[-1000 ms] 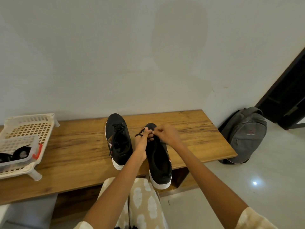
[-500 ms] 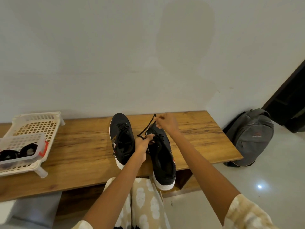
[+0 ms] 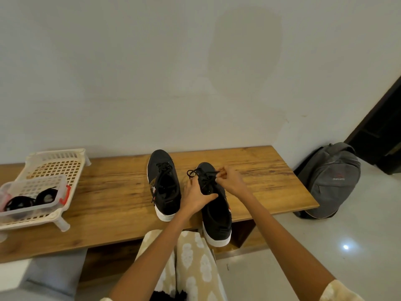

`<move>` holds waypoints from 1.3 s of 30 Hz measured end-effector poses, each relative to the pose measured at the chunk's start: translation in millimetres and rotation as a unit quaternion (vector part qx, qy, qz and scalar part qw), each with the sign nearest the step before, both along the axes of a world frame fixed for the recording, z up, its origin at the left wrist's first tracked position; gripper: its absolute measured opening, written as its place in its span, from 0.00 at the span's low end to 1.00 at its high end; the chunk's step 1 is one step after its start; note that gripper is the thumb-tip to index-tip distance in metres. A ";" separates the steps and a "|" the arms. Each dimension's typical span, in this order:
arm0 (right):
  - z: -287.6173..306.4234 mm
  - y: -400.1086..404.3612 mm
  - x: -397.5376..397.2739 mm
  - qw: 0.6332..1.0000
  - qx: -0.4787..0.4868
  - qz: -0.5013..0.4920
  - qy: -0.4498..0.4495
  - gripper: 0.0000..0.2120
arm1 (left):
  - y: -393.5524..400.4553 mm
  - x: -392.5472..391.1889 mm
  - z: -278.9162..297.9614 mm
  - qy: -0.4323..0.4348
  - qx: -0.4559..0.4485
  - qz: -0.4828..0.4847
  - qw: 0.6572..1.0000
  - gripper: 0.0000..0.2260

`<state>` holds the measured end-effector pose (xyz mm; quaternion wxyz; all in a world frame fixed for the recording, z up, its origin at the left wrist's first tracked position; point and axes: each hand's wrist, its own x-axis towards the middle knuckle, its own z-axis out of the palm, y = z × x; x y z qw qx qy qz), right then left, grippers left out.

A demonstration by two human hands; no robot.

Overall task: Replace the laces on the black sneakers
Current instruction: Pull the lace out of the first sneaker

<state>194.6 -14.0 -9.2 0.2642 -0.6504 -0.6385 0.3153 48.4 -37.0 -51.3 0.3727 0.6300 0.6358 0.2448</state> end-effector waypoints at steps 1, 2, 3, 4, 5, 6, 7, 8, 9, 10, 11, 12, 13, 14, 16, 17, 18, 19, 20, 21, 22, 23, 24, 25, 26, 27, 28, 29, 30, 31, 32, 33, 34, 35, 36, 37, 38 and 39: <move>1.4 -3.0 -1.0 0.998 -0.005 0.049 -0.045 0.13 | -2.0 1.7 2.2 0.006 0.014 0.011 1.000 0.40; 1.8 -4.8 -2.8 0.992 -0.010 0.086 -0.088 0.14 | -4.3 3.0 3.9 0.000 0.024 0.022 0.999 0.38; 2.2 -6.5 -5.5 0.987 -0.010 0.109 -0.120 0.15 | -7.3 4.6 6.7 -0.014 0.029 0.029 0.999 0.37; 2.0 -7.6 -9.2 0.983 -0.008 0.120 -0.140 0.16 | -10.2 5.2 9.6 -0.028 0.028 0.032 0.999 0.37; 2.2 -8.5 -13.2 0.979 -0.002 0.125 -0.159 0.17 | -12.6 4.5 12.4 -0.040 0.028 0.034 0.998 0.37; 1.9 -8.6 -17.0 0.975 0.005 0.130 -0.181 0.18 | -14.0 2.7 14.6 -0.051 0.018 0.036 0.998 0.38; 1.1 -8.0 -20.4 0.970 0.011 0.134 -0.205 0.18 | -13.4 -0.1 15.2 -0.067 0.006 0.035 0.997 0.38; -0.2 -7.2 -23.1 0.965 0.017 0.136 -0.224 0.18 | -12.4 -3.4 16.9 -0.082 -0.009 0.032 0.996 0.39; -1.8 -7.1 -25.0 0.963 0.021 0.130 -0.237 0.18 | -9.9 -6.3 17.4 -0.089 -0.021 0.028 0.995 0.38; -3.5 -6.7 -26.7 0.963 0.028 0.117 -0.241 0.18 | -7.6 -8.4 18.6 -0.086 -0.030 0.023 0.996 0.36; -4.8 -6.5 -27.7 0.964 0.038 0.100 -0.245 0.16 | -6.7 -8.8 21.1 -0.076 -0.035 0.015 0.996 0.33; -5.5 -5.9 -28.4 0.962 0.052 0.087 -0.252 0.15 | -5.9 -8.8 22.8 -0.061 -0.036 0.008 0.997 0.31; -5.9 -5.5 -28.8 0.960 0.065 0.080 -0.262 0.13 | -5.7 -8.6 25.3 -0.043 -0.034 0.001 0.998 0.28; -6.9 -5.1 -28.5 0.958 0.074 0.077 -0.265 0.12 | -5.1 -8.4 26.4 -0.023 -0.033 -0.008 0.999 0.26; -10.9 -4.0 -26.1 0.965 0.082 0.066 -0.240 0.10 | -3.5 -10.4 27.0 0.016 -0.033 -0.031 0.999 0.23; -14.4 -4.7 -23.9 0.973 0.085 0.046 -0.208 0.09 | -2.7 -11.4 27.0 0.034 -0.035 -0.043 0.998 0.22; -18.7 -5.6 -20.9 0.984 0.085 0.009 -0.158 0.07 | -1.8 -11.8 27.0 0.051 -0.034 -0.057 0.996 0.20; -23.1 -7.0 -17.1 0.992 0.079 -0.045 -0.083 0.06 | -1.7 -11.9 27.8 0.070 -0.030 -0.077 0.994 0.19; -26.4 -8.5 -13.4 0.992 0.065 -0.108 0.016 0.05 | -0.6 -10.7 28.5 0.098 -0.022 -0.096 0.990 0.19; -29.2 -10.8 -11.0 0.979 0.039 -0.162 0.118 0.06 | 0.2 -8.8 29.7 0.135 -0.007 -0.110 0.985 0.19; -32.3 -12.4 -9.3 0.959 0.013 -0.198 0.203 0.08 | 0.6 -6.2 31.2 0.174 0.014 -0.114 0.978 0.18; -35.5 -13.4 -8.1 0.945 -0.005 -0.213 0.250 0.09 | 1.5 -3.2 32.6 0.209 0.039 -0.111 0.971 0.18; -38.5 -14.4 -8.2 0.941 -0.014 -0.212 0.265 0.11 | 2.5 -0.4 33.6 0.235 0.067 -0.104 0.964 0.16; -39.6 -15.8 -8.8 0.945 -0.016 -0.202 0.257 0.14 | 3.7 2.3 34.6 0.255 0.092 -0.096 0.958 0.15; -39.5 -17.6 -9.8 0.952 -0.012 -0.187 0.240 0.15 | 6.2 4.6 34.3 0.265 0.109 -0.088 0.954 0.13; -38.9 -19.9 -9.8 0.959 -0.008 -0.170 0.228 0.16 | 8.2 6.8 36.2 0.264 0.118 -0.080 0.954 0.12; -38.6 -20.8 -8.0 0.963 -0.006 -0.152 0.224 0.17 | 11.8 9.1 37.8 0.254 0.120 -0.072 0.957 0.10; -38.7 -21.5 -5.4 0.965 -0.009 -0.132 0.226 0.16 | 16.2 11.0 40.9 0.238 0.119 -0.066 0.962 0.10; -38.1 -21.9 -2.9 0.967 -0.016 -0.108 0.230 0.15 | 22.4 13.9 45.8 0.215 0.117 -0.060 0.968 0.10; -37.8 -22.0 -0.6 0.968 -0.026 -0.081 0.236 0.12 | 28.6 17.0 52.8 0.180 0.114 -0.054 0.976 0.10; -37.2 -22.2 1.0 0.970 -0.035 -0.054 0.234 0.09 | 34.9 19.8 61.2 0.137 0.105 -0.053 0.983 0.10; -37.4 -22.0 2.7 0.973 -0.038 -0.030 0.225 0.09 | 41.1 22.6 69.9 0.097 0.086 -0.062 0.990 0.10; -36.1 -22.8 2.6 0.976 -0.039 -0.013 0.216 0.09 | 46.1 25.1 77.8 0.059 0.063 -0.082 0.993 0.10; -33.2 -24.5 0.9 0.976 -0.039 -0.007 0.215 0.09 | 49.3 27.3 82.6 0.014 0.035 -0.103 0.994 0.10; -30.5 -26.2 -1.3 0.976 -0.037 -0.006 0.216 0.08 | 50.4 28.9 84.6 -0.028 0.008 -0.117 0.993 0.10; -28.1 -27.8 -3.6 0.976 -0.028 -0.006 0.214 0.07 | 50.1 29.5 84.7 -0.056 -0.009 -0.122 0.991 0.09; -27.2 -29.2 -4.7 0.978 -0.015 -0.009 0.208 0.10 | 50.6 28.3 80.7 -0.061 -0.014 -0.119 0.991 0.10; -28.2 -29.9 -5.0 0.978 -0.006 -0.015 0.208 0.14 | 52.1 25.7 74.2 -0.047 -0.012 -0.118 0.992 0.11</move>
